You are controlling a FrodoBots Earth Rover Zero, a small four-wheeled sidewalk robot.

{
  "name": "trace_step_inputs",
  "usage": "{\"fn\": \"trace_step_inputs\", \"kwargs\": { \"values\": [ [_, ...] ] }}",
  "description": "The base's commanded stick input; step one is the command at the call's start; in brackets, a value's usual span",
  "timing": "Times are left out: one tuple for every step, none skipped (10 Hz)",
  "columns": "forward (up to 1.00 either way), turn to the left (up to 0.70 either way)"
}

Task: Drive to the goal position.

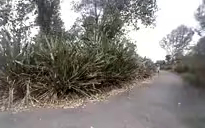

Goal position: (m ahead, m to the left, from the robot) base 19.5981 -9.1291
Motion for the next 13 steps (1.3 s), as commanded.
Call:
{"fn": "trace_step_inputs", "kwargs": {
  "values": [
    [0.0, -1.0],
    [0.0, -1.0],
    [0.0, -1.0],
    [0.0, -0.83],
    [0.0, -0.56],
    [0.0, -0.12],
    [1.0, 0.0],
    [1.0, 0.0],
    [1.0, 0.0],
    [1.0, 0.0],
    [1.0, 0.0],
    [1.0, 0.0],
    [1.0, 0.0]
  ]
}}
